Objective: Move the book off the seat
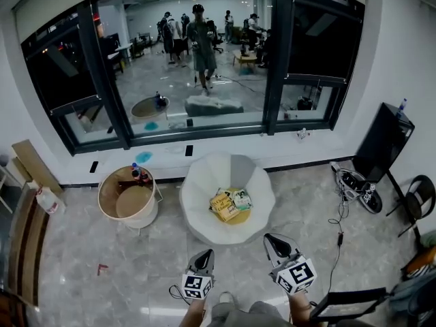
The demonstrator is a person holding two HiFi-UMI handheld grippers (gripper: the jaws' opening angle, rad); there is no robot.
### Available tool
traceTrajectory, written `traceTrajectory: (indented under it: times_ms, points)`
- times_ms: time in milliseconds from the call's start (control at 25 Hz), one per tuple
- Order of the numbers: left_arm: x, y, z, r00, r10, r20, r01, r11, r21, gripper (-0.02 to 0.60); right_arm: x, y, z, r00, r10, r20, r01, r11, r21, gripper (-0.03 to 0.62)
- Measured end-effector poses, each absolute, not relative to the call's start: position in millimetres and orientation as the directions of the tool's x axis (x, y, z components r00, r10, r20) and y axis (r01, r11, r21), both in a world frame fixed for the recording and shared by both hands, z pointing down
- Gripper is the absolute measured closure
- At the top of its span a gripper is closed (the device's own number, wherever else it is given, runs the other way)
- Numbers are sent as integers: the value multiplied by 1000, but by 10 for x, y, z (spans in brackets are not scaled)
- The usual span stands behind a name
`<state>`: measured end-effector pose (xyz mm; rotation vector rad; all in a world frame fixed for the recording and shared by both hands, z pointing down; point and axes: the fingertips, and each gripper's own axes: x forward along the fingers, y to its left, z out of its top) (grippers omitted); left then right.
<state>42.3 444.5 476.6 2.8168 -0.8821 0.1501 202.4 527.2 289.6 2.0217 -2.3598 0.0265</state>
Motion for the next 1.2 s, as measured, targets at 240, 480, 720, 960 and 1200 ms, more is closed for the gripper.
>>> traceTrajectory:
  times_ms: [240,480,720,960,1200]
  points:
    - [581,3947,4725,836,-525,160,-544,-832,109,571,2258,4934,3036,-111,-991,78,-994,109,-32,578]
    - [777,3625,4722,838,-522,160,-542,-830,130,571,2403,4482,3087,-121,-990,77,-992,118,-39,577]
    - [1140,3090,4797,826,-537,170,-559,-818,133,571,2674,3683,3140,-183,-982,49,-982,180,-51,577]
    - [1692,2381,4629,812,-560,165,-580,-805,125,571,3054,2786,3036,-257,-966,2,-966,257,-36,577]
    - [2274,1575,4041,789,-609,83,-615,-782,107,571,3466,2048,3017,-294,-956,-1,-954,294,-62,577]
